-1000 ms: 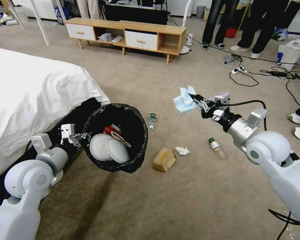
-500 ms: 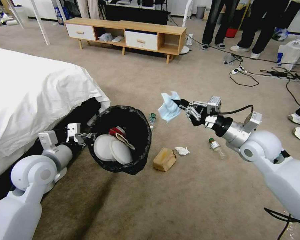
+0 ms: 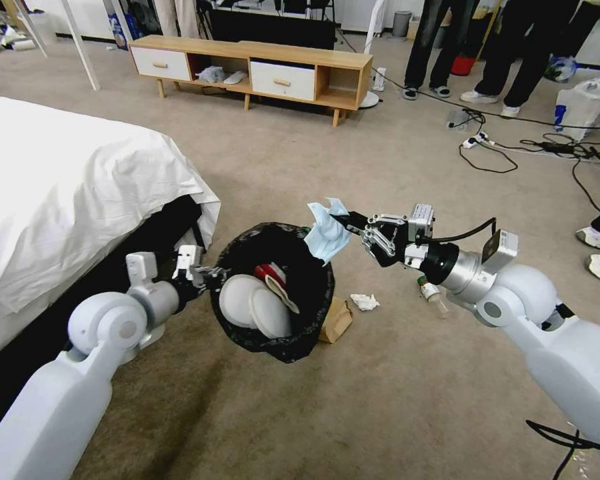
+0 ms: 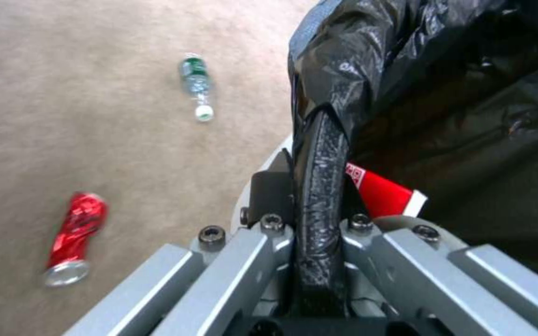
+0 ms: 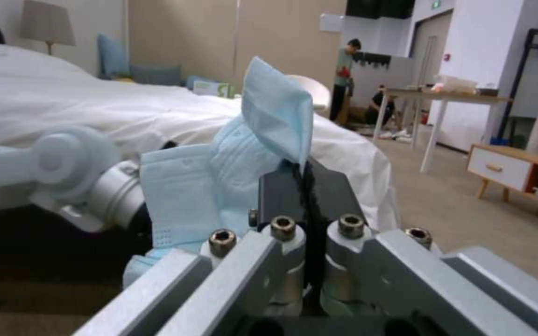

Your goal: Pick up the trash bin and place the garbage on the floor into it.

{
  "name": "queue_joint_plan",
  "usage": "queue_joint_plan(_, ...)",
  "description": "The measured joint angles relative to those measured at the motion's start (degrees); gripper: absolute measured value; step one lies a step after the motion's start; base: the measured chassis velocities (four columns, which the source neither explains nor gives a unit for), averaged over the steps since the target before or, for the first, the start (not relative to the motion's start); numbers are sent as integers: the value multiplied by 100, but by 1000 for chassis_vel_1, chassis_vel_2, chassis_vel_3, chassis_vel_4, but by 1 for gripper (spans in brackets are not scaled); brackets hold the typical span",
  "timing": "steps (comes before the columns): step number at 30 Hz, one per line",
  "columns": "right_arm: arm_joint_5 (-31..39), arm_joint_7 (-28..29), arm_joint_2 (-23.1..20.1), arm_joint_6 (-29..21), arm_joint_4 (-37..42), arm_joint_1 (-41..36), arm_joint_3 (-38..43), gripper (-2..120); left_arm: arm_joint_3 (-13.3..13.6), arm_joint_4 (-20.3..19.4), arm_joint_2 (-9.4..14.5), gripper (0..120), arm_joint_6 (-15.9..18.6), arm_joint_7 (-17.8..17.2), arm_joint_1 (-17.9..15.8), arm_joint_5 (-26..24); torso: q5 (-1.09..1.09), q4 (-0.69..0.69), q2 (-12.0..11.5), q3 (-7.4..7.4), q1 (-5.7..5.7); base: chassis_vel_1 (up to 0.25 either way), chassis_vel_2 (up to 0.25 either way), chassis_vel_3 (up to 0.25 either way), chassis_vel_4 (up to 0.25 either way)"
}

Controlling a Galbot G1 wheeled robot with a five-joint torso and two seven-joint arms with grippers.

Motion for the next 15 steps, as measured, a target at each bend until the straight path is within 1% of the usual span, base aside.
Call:
queue_joint_plan(1, 18, -73, -19, 4, 9, -3, -4, 0, 181, 77, 52, 2, 0, 54, -159, -43, 0, 0, 0, 0, 0, 0, 0, 0, 0)
queue_joint_plan(2, 25, -103, -29, 5, 14, -7, -4, 0, 277, 116, 76, 2, 0, 71, -247, -59, 0, 0, 0, 0, 0, 0, 0, 0, 0)
queue_joint_plan(3, 39, -157, -52, 6, 21, -23, -4, 0, 438, 187, 104, 2, 0, 94, -394, -74, 0, 1, 0, 0, 0, 0, 0, 0, 0)
queue_joint_plan(4, 39, -157, -52, 6, 21, -23, -4, 0, 438, 187, 104, 2, 0, 94, -394, -74, 0, 1, 0, 0, 0, 0, 0, 0, 0)
queue_joint_plan(5, 58, -228, -87, 6, 30, -45, -3, 0, 691, 304, 122, 2, 0, 151, -629, -82, 1, 0, 1, 0, 0, 0, 0, 0, 0)
queue_joint_plan(6, 63, -257, -100, 6, 30, -53, -3, 0, 811, 358, 120, 2, 0, 176, -734, -82, 1, 0, 1, 0, 0, 0, 0, 0, 0)
queue_joint_plan(7, 63, -257, -100, 6, 30, -53, -3, 0, 811, 358, 120, 2, 0, 176, -734, -82, 1, 0, 1, 0, 0, 0, 0, 0, 0)
queue_joint_plan(8, 72, -316, -126, 6, 31, -64, -10, 0, 1101, 500, 45, 2, 0, 216, -984, -79, 1, -1, 1, 0, 0, 0, 0, 0, 0)
queue_joint_plan(9, 80, -371, -133, 6, 30, -66, -29, 0, 1301, 613, -43, 2, 0, 253, -1154, -69, 1, -1, 1, 0, 0, 0, 0, 0, 0)
queue_joint_plan(10, 80, -371, -133, 6, 30, -66, -29, 0, 1301, 613, -43, 2, 0, 253, -1154, -69, 1, -1, 1, 0, 0, 0, 0, 0, 0)
queue_joint_plan(13, 80, -472, -150, 12, -10, -103, -54, 0, 1577, 829, -163, 2, 0, 350, -1359, -19, 1, 1, 1, 0, 0, 0, 0, 0, 0)
queue_joint_plan(14, 80, -472, -150, 12, -10, -103, -54, 0, 1577, 829, -163, 2, 0, 350, -1359, -19, 1, 1, 1, 0, 0, 0, 0, 0, 0)
queue_joint_plan(15, 75, -501, -162, 17, -31, -122, -64, 0, 1649, 884, -191, 2, 0, 366, -1405, -9, 0, 1, 1, 0, 0, 0, 0, 0, 0)
